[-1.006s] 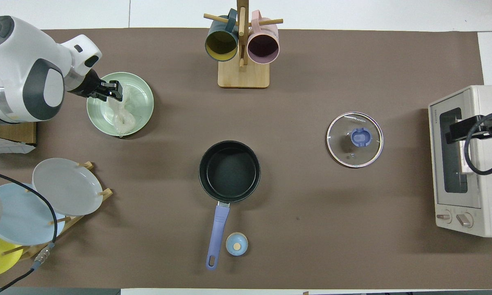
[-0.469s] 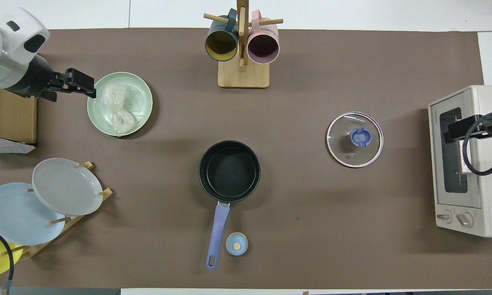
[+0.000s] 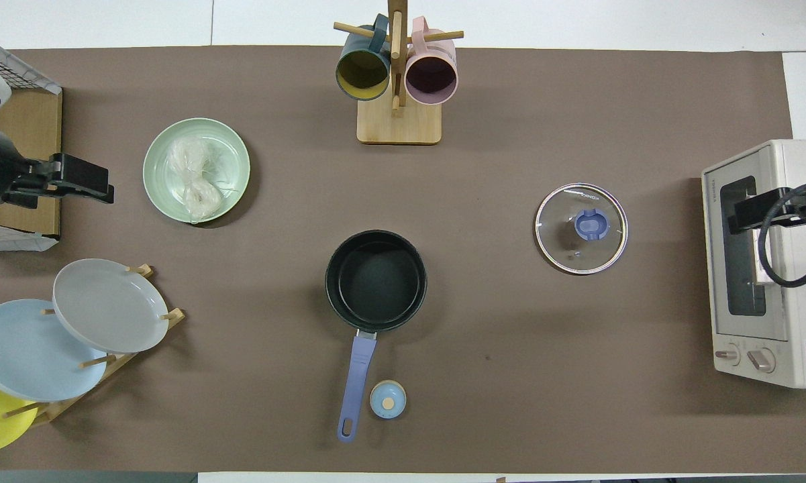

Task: Transfer vermicelli from pot to plate

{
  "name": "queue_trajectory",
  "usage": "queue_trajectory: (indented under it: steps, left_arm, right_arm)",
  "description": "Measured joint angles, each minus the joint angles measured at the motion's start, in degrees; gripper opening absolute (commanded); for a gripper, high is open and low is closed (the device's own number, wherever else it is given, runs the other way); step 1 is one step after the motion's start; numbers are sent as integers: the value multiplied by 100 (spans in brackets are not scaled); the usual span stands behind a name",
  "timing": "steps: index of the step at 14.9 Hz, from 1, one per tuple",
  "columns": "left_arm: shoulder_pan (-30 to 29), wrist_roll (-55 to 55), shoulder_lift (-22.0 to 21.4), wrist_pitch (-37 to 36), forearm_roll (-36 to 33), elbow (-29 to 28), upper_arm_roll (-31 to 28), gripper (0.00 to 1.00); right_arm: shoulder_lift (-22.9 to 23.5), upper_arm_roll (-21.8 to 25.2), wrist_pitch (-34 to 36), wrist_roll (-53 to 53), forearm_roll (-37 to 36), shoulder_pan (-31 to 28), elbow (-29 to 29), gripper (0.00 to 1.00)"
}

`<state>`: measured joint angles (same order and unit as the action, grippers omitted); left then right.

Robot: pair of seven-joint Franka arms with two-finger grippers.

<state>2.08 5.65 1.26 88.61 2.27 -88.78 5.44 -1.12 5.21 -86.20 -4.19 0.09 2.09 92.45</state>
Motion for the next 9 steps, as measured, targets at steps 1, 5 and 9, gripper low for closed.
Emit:
queue_trajectory:
  steps: [1,5,9]
  left_arm:
    - [0,6,-70,-4,-1,-155,4,100]
    - [60,75,-209,-22,-1,-538,19,100]
    - [119,170,-269,-223,-10,-425,22,100]
  right_arm:
    - [0,0,0,0,0,0,-3,100]
    - [0,-4,0,0,0,0,-16,100]
    - [0,-15,0,0,0,1,-19,100]
